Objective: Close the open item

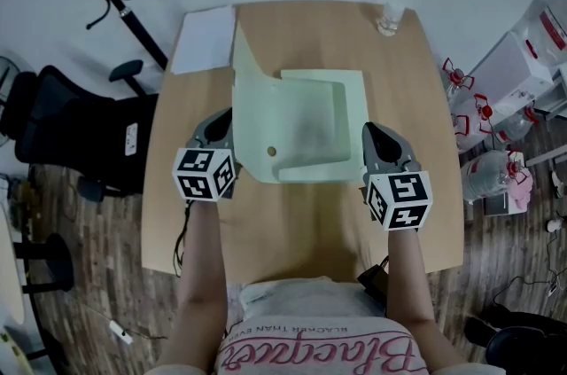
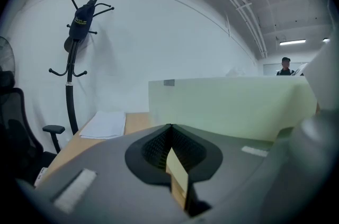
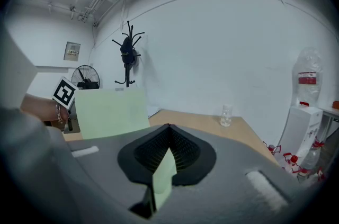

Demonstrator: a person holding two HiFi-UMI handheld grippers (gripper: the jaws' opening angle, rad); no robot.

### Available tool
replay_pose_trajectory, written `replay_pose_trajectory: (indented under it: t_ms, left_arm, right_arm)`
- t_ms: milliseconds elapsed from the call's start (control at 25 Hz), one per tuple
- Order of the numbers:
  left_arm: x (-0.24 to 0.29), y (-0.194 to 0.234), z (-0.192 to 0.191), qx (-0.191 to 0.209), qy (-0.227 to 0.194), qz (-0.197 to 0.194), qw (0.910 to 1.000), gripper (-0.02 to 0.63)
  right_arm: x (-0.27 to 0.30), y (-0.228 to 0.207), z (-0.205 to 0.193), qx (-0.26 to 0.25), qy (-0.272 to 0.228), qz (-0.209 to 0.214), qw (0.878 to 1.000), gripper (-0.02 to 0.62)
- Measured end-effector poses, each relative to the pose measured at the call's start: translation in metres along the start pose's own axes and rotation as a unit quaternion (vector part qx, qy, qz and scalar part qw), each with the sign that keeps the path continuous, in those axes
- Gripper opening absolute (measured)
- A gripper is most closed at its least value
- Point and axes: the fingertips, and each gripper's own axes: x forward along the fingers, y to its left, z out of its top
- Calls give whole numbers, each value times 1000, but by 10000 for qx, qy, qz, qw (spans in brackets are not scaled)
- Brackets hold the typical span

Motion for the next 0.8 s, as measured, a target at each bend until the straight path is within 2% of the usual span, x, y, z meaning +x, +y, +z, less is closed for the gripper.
replay_pose_trajectory:
  t_ms: [440, 600, 800]
  left_arm:
    - [33, -41, -6, 51, 82, -172, 9998, 14]
    - [42, -57, -8, -38, 117, -432, 9990, 14]
    - [53, -77, -14, 113, 361, -736, 9966, 34]
  right_arm:
    - [-11, -33, -18, -11, 113, 69, 9999, 2]
    - [-11, -42, -23, 52, 136, 85, 9999, 3]
    - [-11, -47, -29, 84, 178, 102, 9998, 3]
